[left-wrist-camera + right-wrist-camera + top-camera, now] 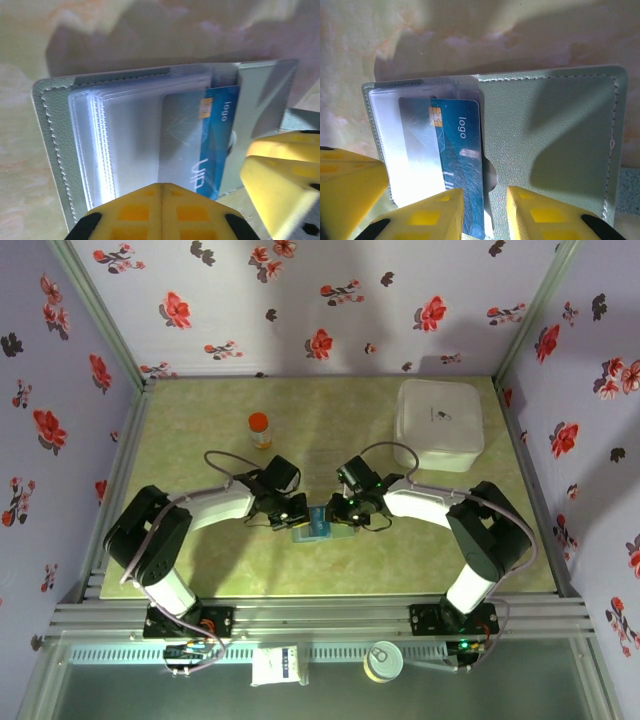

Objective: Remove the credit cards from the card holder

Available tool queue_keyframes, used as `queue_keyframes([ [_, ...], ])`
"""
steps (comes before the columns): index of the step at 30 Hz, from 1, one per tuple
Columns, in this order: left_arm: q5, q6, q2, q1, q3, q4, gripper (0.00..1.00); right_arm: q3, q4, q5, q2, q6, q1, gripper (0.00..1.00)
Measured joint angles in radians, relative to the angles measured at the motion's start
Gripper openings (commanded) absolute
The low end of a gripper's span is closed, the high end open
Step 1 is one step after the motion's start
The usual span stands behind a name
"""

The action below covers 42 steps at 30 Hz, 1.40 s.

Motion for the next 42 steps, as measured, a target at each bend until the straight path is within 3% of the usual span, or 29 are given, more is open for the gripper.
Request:
queue_keyframes([
  [5, -0.011, 0.0, 0.009, 0.0, 0.0, -0.001, 0.02, -0.01, 0.003, 0.0, 0.0, 0.018, -0.005, 0.3],
  [12, -0.023, 0.014, 0.012, 0.003, 0.0, -0.007, 0.02, -0.033, 0.043, -0.006, -0.006, 0.048, -0.009, 0.39],
  [24, -0.03, 0.036, 0.011, 0.014, 0.006, -0.026, 0.02, -0.076, 0.179, -0.072, -0.01, 0.063, -0.019, 0.31],
  [42, -0.03, 0.053, 0.012, 0.04, 0.011, -0.042, 0.01, -0.075, 0.23, -0.141, 0.055, 0.063, -0.025, 0.26],
])
